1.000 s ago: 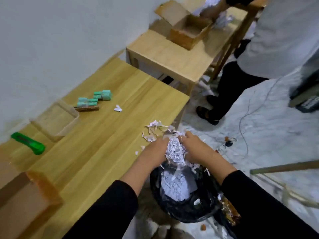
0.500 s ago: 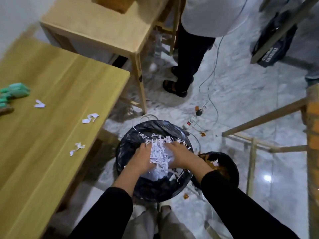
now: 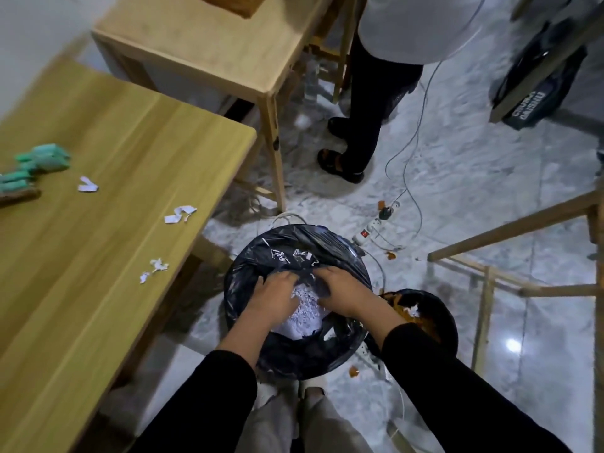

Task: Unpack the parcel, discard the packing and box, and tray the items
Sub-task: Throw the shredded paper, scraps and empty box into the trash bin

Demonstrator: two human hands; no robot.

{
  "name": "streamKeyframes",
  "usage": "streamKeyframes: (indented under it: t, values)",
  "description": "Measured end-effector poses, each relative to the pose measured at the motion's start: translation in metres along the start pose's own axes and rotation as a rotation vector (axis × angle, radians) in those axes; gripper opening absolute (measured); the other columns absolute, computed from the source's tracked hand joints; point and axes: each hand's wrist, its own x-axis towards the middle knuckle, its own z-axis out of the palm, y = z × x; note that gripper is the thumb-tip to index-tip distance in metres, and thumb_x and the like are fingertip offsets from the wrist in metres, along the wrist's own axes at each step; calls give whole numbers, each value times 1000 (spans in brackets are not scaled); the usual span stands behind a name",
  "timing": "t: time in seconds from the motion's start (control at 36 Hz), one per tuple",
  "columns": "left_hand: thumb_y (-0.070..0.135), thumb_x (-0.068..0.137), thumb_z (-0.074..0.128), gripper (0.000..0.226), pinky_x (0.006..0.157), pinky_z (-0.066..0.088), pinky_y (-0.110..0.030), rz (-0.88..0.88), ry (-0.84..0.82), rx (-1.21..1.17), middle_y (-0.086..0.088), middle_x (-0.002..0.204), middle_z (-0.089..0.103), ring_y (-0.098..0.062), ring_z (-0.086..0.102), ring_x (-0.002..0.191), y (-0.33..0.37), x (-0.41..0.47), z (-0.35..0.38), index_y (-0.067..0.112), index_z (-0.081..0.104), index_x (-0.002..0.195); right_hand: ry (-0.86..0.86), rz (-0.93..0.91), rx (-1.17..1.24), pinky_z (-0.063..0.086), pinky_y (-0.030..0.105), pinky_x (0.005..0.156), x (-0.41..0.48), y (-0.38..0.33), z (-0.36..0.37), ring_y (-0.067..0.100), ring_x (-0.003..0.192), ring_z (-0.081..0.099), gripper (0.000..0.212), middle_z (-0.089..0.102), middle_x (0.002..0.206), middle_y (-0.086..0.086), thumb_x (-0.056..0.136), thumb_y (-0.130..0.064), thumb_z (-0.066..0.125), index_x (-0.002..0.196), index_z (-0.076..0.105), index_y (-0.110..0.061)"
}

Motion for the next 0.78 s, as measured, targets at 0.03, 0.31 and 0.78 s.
streamKeyframes:
  t: [0.03, 0.31, 0.78]
  values:
    - [28, 91, 52, 50, 112, 26, -47, 11, 11, -10, -2, 142, 41, -24, 36, 132, 0, -1, -3, 15, 39, 138, 18, -5, 5, 40, 38, 103, 0, -2, -3, 30, 126, 43, 64, 45, 137, 13, 80, -14, 62, 138, 38, -13]
    - [17, 91, 51, 40, 106, 35, -31, 122, 361, -177, -3, 135, 50, -20, 44, 126, -24, -39, -65, 13, 48, 131, 153, -129, 30, 40, 35, 99, 6, -65, -37, 30, 122, 49, 51, 52, 133, 14, 81, -15, 61, 130, 47, -9]
    - [23, 94, 46, 39, 107, 34, -51, -547, 832, -230, -23, 140, 41, -40, 38, 130, -229, -148, -67, 2, 48, 128, 267, -370, -156, 17, 43, 118, 75, -230, -11, 28, 145, 5, 71, 7, 157, 14, 93, -45, 44, 146, 13, -11]
